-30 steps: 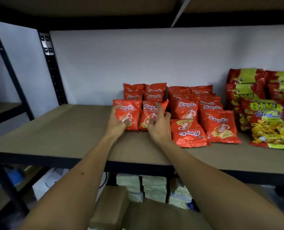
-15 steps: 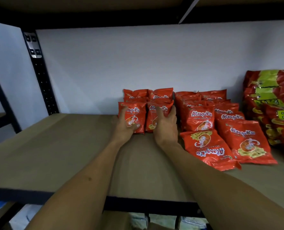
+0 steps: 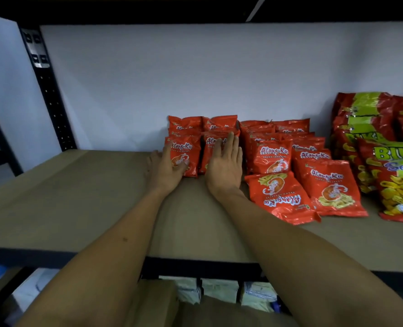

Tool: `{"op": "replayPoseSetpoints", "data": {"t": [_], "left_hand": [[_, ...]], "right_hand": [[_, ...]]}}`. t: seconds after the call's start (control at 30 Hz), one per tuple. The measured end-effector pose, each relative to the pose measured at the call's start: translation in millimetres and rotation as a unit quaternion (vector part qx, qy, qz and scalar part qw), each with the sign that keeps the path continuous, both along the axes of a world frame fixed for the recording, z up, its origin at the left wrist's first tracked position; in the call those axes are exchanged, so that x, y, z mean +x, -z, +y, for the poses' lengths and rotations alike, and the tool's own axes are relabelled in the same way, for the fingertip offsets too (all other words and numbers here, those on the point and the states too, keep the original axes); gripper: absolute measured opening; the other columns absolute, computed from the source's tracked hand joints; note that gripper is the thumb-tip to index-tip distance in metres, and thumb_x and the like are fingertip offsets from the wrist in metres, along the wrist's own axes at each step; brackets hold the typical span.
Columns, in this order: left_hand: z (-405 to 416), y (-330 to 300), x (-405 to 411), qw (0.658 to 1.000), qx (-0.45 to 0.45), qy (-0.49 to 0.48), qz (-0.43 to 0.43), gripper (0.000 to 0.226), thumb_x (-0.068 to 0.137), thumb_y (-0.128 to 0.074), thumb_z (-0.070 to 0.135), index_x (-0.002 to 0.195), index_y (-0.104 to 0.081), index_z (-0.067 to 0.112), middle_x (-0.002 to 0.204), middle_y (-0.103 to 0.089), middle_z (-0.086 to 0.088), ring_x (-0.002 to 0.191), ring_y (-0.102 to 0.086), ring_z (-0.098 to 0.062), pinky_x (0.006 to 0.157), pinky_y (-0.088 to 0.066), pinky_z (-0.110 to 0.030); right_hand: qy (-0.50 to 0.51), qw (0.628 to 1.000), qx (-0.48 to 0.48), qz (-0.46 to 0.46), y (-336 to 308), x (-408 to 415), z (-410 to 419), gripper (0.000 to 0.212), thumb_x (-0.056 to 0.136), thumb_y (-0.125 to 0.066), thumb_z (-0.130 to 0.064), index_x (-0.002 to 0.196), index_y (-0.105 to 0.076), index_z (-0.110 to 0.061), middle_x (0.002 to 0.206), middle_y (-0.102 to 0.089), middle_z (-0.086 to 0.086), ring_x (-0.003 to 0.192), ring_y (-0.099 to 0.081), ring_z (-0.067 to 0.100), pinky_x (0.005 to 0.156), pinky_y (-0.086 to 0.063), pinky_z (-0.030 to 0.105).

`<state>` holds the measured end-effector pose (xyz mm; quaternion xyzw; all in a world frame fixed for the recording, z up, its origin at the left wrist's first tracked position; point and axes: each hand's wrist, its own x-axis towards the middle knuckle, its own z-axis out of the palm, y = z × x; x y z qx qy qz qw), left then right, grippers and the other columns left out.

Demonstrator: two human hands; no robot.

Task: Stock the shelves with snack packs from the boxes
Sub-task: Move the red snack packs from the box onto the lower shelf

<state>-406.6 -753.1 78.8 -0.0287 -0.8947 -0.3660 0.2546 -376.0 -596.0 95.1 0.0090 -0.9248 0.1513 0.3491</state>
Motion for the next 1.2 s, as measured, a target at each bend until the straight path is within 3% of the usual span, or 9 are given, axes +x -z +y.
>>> {"op": "replayPoseSetpoints", "data": {"t": [0.23, 0.33, 0.43, 0.6, 0.67, 0.8, 0.97, 1.07, 1.2], "left_hand": [[25, 6, 53, 0.990, -0.130, -0.021, -0.055, 0.061, 0.081, -0.056, 0.040, 0.137, -0.037, 0.025, 0.131, -0.042, -0.017, 0.126, -0.036, -0.037, 0.103, -0.037, -0.053], [31, -7, 90, 0.971, -0.227, -0.030, -0.061, 0.048, 0.087, -0.054, 0.031, 0.132, -0.043, 0.020, 0.128, -0.050, -0.017, 0.125, -0.037, -0.036, 0.100, -0.036, -0.050], [31, -29, 134, 0.957, -0.284, -0.032, -0.043, 0.034, 0.090, -0.049, 0.032, 0.121, -0.058, 0.022, 0.117, -0.063, -0.012, 0.115, -0.052, -0.034, 0.095, -0.037, -0.046], [29, -7, 211, 0.965, -0.215, -0.081, 0.129, 0.032, 0.095, -0.039, 0.028, 0.093, -0.069, 0.016, 0.099, -0.070, -0.007, 0.098, -0.060, -0.029, 0.080, -0.034, -0.037], [26, 15, 232, 0.958, -0.191, -0.081, 0.198, 0.034, 0.095, -0.041, 0.028, 0.116, -0.064, 0.016, 0.125, -0.062, -0.007, 0.122, -0.052, -0.026, 0.099, -0.033, -0.043], [32, 81, 280, 0.977, -0.150, -0.033, 0.144, 0.063, 0.087, -0.054, 0.020, 0.147, -0.037, 0.017, 0.160, -0.016, -0.012, 0.149, -0.011, -0.028, 0.115, -0.023, -0.045], [51, 209, 359, 0.993, -0.088, 0.035, -0.067, 0.045, 0.082, -0.057, 0.003, 0.125, -0.060, 0.017, 0.129, -0.055, -0.009, 0.120, -0.053, -0.029, 0.102, -0.045, -0.041], [65, 251, 393, 0.969, -0.050, 0.023, -0.242, 0.031, 0.084, -0.055, 0.005, 0.109, -0.069, 0.017, 0.107, -0.069, -0.008, 0.099, -0.065, -0.028, 0.085, -0.049, -0.032], [69, 300, 422, 0.929, -0.040, 0.089, -0.358, 0.020, 0.084, -0.053, 0.009, 0.086, -0.069, 0.022, 0.086, -0.072, -0.015, 0.082, -0.068, -0.033, 0.070, -0.053, -0.034]], "right_hand": [[-0.101, 0.995, 0.011, -0.004, 4, 36, 20, 0.052, 0.093, -0.044, -0.008, 0.144, -0.038, 0.002, 0.154, -0.030, 0.024, 0.145, -0.023, 0.036, 0.120, -0.013, 0.041], [-0.151, 0.988, -0.030, -0.020, -2, 68, 20, 0.041, 0.093, -0.045, -0.012, 0.132, -0.048, -0.003, 0.124, -0.059, 0.022, 0.112, -0.057, 0.040, 0.090, -0.048, 0.044], [-0.173, 0.984, -0.035, -0.025, -15, 99, 17, 0.032, 0.093, -0.045, -0.019, 0.123, -0.054, -0.009, 0.104, -0.066, 0.020, 0.092, -0.062, 0.040, 0.075, -0.049, 0.041], [-0.198, 0.980, -0.021, -0.026, -14, 165, 26, 0.035, 0.091, -0.048, -0.022, 0.122, -0.063, -0.013, 0.101, -0.072, 0.016, 0.093, -0.065, 0.037, 0.079, -0.053, 0.042], [-0.220, 0.974, 0.018, 0.047, -2, 192, 31, 0.033, 0.088, -0.050, -0.015, 0.115, -0.068, -0.011, 0.106, -0.072, 0.012, 0.099, -0.065, 0.035, 0.086, -0.052, 0.040], [-0.257, 0.963, -0.009, 0.082, 62, 249, 43, 0.042, 0.084, -0.052, -0.006, 0.124, -0.063, -0.009, 0.147, -0.046, 0.011, 0.142, -0.033, 0.026, 0.117, -0.025, 0.040], [-0.172, 0.940, -0.194, -0.222, 187, 332, 87, 0.045, 0.091, -0.054, -0.002, 0.134, -0.057, -0.015, 0.134, -0.059, 0.008, 0.116, -0.058, 0.015, 0.099, -0.047, 0.027], [-0.006, 0.869, -0.293, -0.398, 273, 385, 118, 0.030, 0.091, -0.059, -0.014, 0.120, -0.065, -0.009, 0.106, -0.070, 0.014, 0.100, -0.066, 0.030, 0.081, -0.051, 0.033], [0.123, 0.736, -0.391, -0.539, 327, 421, 133, 0.049, 0.090, -0.066, -0.029, 0.125, -0.056, 0.004, 0.128, -0.058, 0.021, 0.118, -0.056, 0.035, 0.081, -0.040, 0.026]]}}
